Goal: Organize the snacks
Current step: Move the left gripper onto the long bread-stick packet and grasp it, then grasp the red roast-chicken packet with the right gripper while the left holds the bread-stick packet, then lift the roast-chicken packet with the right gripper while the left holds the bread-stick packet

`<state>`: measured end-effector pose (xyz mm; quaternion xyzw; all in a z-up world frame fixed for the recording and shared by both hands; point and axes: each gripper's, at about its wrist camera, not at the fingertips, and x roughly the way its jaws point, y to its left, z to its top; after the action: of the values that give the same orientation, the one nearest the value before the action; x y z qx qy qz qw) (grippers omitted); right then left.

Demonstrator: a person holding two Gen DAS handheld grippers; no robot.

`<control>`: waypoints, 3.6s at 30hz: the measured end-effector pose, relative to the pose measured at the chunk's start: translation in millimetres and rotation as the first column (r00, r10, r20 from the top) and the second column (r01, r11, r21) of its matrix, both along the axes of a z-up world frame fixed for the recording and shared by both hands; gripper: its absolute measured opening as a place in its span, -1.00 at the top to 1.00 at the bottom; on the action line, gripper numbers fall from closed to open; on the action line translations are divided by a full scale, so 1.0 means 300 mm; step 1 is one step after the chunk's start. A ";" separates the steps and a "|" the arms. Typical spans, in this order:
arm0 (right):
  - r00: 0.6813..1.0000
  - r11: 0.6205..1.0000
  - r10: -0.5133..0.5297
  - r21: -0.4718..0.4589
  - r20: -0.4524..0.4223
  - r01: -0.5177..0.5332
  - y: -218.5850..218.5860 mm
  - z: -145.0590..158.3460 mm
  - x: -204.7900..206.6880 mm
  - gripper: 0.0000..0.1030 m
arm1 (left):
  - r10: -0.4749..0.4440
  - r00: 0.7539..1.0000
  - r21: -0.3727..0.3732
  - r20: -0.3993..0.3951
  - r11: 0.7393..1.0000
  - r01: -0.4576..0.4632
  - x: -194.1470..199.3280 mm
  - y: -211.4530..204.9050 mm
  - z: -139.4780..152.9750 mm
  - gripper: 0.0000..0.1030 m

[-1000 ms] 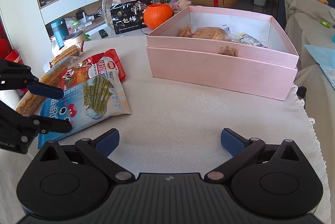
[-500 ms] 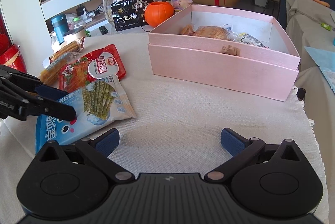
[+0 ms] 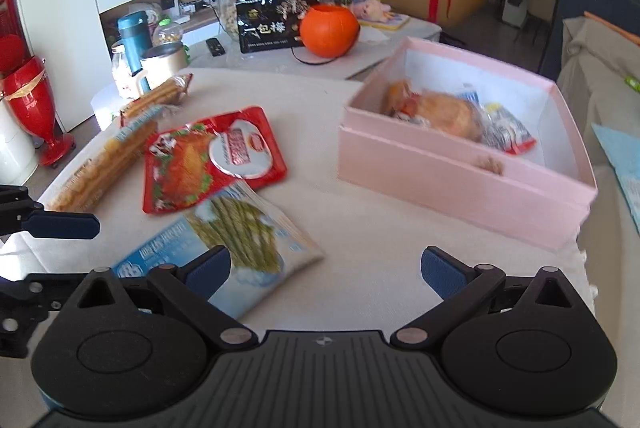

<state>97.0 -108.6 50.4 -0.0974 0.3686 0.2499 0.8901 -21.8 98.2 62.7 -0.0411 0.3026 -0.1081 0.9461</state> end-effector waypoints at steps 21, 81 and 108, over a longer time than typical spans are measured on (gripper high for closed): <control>0.992 0.978 0.127 -0.164 -0.026 -0.129 0.346 -0.077 0.138 -0.69 | 0.249 0.965 -0.082 -0.078 0.964 -0.255 0.141 0.199 -0.175 0.19; 0.970 0.982 -0.189 -0.001 -0.151 0.191 0.048 -0.106 0.165 -0.95 | 0.248 0.969 0.107 -0.016 0.964 -0.245 0.150 -0.053 -0.197 0.19; 0.975 0.969 -0.219 0.113 -0.032 0.222 -0.164 -0.130 0.082 -0.56 | 0.116 0.960 0.172 -0.253 0.982 -0.073 0.395 -0.156 -0.139 0.19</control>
<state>121.5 -157.9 11.5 -0.0019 0.3705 0.1712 0.9129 96.6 51.5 21.0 0.0068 0.4304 -0.0315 0.9021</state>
